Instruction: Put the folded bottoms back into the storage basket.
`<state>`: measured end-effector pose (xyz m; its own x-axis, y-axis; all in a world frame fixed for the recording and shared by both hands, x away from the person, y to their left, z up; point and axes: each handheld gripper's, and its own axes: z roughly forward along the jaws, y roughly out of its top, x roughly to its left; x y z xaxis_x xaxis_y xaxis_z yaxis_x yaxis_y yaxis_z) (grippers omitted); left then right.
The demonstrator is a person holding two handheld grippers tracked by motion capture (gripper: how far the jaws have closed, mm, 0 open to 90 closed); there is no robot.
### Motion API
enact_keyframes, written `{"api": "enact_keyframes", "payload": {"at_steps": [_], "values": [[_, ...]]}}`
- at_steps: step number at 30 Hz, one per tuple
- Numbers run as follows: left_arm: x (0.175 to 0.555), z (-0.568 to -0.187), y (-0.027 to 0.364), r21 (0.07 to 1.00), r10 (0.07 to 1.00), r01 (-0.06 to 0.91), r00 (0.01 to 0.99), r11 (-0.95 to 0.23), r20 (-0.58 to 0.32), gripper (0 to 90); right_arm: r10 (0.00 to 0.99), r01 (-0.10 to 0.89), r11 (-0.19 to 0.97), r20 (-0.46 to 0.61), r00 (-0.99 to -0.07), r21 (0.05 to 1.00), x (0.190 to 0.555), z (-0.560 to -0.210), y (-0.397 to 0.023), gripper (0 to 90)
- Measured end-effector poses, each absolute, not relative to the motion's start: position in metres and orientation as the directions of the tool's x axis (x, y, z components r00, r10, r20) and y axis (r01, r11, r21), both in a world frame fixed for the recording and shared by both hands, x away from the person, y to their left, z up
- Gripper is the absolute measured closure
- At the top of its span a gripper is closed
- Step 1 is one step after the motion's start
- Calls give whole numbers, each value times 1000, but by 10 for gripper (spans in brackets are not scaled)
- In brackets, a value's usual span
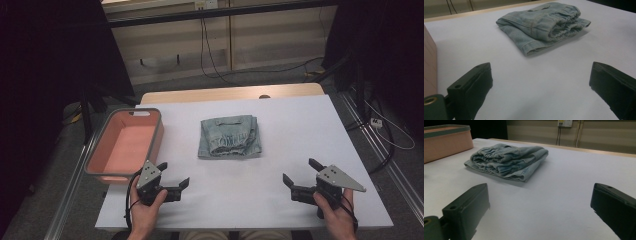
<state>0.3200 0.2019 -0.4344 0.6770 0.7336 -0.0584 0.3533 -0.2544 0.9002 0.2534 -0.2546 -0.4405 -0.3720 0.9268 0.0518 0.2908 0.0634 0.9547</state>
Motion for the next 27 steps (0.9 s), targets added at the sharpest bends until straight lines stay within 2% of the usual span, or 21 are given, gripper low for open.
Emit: {"api": "enact_keyframes", "payload": {"at_steps": [11, 27], "values": [[324, -428, 197, 894, 722, 358, 690, -268, -60, 49, 916, 294, 68, 57, -396, 953, 257, -441, -253, 21], [350, -414, 179, 894, 709, 356, 702, -274, -62, 49, 902, 296, 62, 74, -426, 953, 261, -441, -250, 17]]}}
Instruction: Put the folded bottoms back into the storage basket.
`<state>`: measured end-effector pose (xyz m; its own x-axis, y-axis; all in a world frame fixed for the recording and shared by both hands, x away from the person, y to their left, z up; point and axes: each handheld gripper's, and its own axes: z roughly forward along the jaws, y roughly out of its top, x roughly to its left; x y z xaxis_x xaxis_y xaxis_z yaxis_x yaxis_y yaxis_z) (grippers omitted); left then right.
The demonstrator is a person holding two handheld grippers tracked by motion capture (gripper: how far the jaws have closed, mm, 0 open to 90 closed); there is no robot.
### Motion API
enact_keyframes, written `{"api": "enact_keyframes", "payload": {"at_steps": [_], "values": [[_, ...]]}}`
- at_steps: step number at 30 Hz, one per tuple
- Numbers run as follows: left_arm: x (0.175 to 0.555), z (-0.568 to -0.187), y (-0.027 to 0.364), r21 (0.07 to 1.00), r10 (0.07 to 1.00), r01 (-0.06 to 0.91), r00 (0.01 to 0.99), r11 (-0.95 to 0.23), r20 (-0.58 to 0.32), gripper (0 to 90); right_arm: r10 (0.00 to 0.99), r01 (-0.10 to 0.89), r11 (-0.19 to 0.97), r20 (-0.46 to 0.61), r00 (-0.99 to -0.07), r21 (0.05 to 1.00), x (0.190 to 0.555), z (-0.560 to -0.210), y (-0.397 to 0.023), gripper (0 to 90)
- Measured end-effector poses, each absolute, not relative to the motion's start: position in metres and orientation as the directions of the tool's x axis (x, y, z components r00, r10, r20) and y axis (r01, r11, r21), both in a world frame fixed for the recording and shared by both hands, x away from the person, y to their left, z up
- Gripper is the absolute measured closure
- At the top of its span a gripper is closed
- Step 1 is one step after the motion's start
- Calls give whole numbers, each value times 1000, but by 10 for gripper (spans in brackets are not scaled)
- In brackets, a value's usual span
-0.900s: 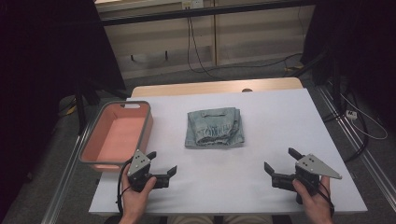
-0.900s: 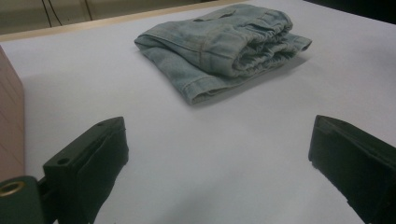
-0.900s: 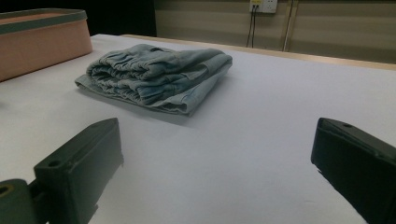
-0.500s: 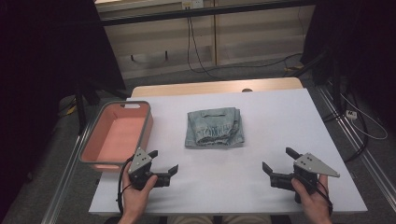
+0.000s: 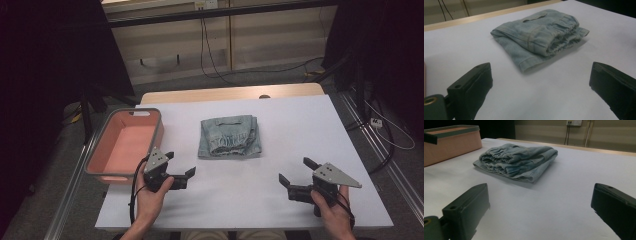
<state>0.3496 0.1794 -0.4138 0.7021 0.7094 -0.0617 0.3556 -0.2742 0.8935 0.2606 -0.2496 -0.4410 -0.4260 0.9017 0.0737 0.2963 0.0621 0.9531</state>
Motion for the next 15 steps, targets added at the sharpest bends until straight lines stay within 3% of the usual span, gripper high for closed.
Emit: {"api": "enact_keyframes", "payload": {"at_steps": [15], "values": [[374, -402, 170, 897, 709, 348, 703, -273, -57, 47, 897, 300, 61, 79, -434, 952, 264, -442, -250, 17]]}}
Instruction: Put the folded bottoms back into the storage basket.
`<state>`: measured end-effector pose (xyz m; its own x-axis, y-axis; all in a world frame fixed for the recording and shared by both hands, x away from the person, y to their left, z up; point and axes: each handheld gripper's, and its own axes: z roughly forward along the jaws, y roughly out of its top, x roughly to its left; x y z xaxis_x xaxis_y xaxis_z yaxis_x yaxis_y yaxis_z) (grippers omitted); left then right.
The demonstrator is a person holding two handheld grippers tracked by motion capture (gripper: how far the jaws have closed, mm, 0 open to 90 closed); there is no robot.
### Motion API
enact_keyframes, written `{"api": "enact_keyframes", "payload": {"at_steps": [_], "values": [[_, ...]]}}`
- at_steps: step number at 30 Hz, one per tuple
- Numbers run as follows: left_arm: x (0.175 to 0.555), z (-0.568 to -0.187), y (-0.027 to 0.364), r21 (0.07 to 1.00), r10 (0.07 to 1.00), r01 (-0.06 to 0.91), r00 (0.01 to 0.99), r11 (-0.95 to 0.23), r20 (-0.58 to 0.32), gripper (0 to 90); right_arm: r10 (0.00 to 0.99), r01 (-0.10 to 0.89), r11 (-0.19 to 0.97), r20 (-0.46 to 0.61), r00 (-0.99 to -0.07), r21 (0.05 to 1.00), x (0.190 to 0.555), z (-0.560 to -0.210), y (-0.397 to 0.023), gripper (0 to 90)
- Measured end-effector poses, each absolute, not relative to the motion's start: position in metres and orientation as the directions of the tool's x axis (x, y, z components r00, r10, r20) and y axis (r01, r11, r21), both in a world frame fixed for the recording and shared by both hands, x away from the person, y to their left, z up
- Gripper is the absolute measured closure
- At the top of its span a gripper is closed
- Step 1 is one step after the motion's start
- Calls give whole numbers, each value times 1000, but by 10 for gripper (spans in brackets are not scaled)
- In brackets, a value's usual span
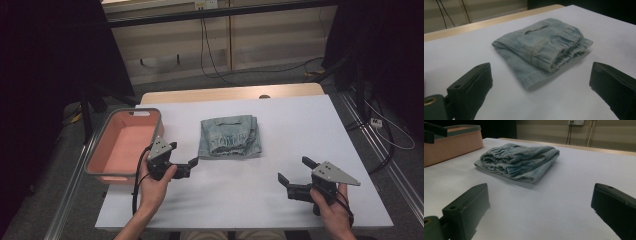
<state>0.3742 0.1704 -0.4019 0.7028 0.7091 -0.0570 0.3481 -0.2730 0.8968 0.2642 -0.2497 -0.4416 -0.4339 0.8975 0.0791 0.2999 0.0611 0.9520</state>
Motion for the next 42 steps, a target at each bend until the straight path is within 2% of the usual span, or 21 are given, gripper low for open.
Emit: {"api": "enact_keyframes", "payload": {"at_steps": [15, 31, 42], "values": [[403, -384, 157, 898, 709, 369, 699, -240, -98, 47, 897, 302, 69, 73, -436, 951, 267, -442, -249, 17], [442, -389, 144, 866, 740, 451, 655, -216, -157, 47, 896, 305, 61, 82, -437, 950, 267, -442, -250, 16], [456, -401, 137, 834, 738, 495, 653, -245, -171, 31, 888, 304, 70, 80, -452, 950, 270, -442, -247, 16]]}}
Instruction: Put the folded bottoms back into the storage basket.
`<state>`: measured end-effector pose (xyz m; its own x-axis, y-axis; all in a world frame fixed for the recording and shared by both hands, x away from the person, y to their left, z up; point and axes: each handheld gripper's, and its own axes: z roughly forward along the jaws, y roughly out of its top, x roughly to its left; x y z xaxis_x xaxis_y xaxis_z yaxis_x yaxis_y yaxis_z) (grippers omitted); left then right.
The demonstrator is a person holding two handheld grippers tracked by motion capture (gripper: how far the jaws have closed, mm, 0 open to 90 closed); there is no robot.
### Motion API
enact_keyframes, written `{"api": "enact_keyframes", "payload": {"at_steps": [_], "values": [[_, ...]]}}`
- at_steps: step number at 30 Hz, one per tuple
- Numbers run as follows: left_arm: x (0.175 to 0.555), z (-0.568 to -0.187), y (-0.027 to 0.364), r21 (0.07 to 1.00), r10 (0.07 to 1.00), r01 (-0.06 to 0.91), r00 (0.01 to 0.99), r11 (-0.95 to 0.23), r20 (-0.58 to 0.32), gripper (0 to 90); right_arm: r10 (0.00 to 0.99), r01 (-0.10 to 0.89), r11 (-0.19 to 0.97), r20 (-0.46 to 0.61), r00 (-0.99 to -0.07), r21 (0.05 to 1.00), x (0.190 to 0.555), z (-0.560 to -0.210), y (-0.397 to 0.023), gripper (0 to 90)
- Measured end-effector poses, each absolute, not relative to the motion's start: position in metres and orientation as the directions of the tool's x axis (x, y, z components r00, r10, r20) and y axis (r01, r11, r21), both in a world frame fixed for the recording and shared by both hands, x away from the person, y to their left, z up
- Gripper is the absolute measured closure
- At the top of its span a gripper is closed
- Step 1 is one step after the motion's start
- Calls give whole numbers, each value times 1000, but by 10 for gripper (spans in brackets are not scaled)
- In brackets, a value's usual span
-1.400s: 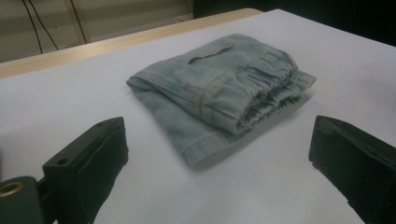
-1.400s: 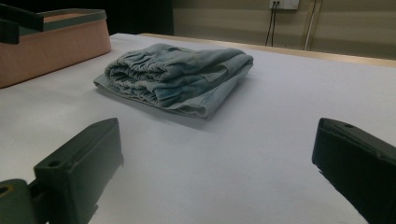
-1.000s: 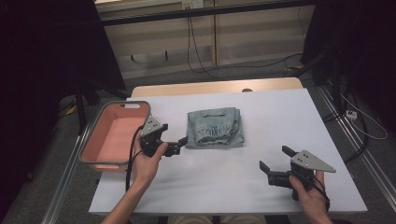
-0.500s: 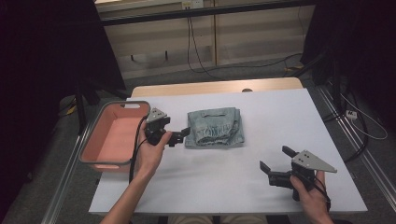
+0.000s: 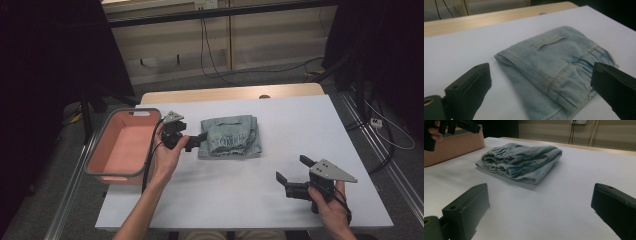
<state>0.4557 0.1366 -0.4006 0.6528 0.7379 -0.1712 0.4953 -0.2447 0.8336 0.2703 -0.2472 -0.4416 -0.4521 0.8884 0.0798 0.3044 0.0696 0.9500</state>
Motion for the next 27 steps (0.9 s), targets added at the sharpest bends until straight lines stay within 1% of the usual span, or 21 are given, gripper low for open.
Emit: {"api": "enact_keyframes", "payload": {"at_steps": [3, 5, 7, 8, 10, 13, 14, 18, 23, 27], "values": [[458, -403, 132, 834, 753, 501, 635, -229, -174, 33, 888, 307, 65, 85, -452, 950, 272, -442, -247, 16], [462, -405, 128, 815, 738, 532, 641, -229, -211, 38, 888, 309, 68, 84, -453, 949, 273, -442, -247, 16], [467, -408, 126, 807, 756, 538, 626, -244, -189, 59, 890, 315, 61, 91, -448, 947, 275, -443, -246, 16], [470, -410, 125, 803, 756, 542, 626, -246, -190, 59, 887, 313, 69, 85, -453, 947, 275, -443, -245, 16], [476, -413, 123, 792, 748, 566, 623, -231, -227, 61, 886, 310, 74, 80, -456, 948, 275, -443, -245, 17], [484, -417, 119, 792, 758, 564, 617, -235, -214, 85, 886, 314, 75, 82, -457, 946, 274, -443, -244, 16], [486, -418, 117, 788, 764, 573, 606, -227, -220, 109, 886, 313, 76, 80, -457, 947, 273, -443, -244, 16], [500, -424, 114, 750, 767, 634, 572, -189, -291, 137, 886, 315, 77, 80, -457, 946, 273, -443, -245, 16], [505, -428, 111, 748, 774, 636, 566, -191, -283, 161, 883, 310, 83, 75, -464, 947, 272, -443, -244, 17], [509, -435, 106, 718, 767, 670, 557, -187, -320, 161, 884, 311, 80, 78, -462, 947, 271, -443, -244, 17]]}}
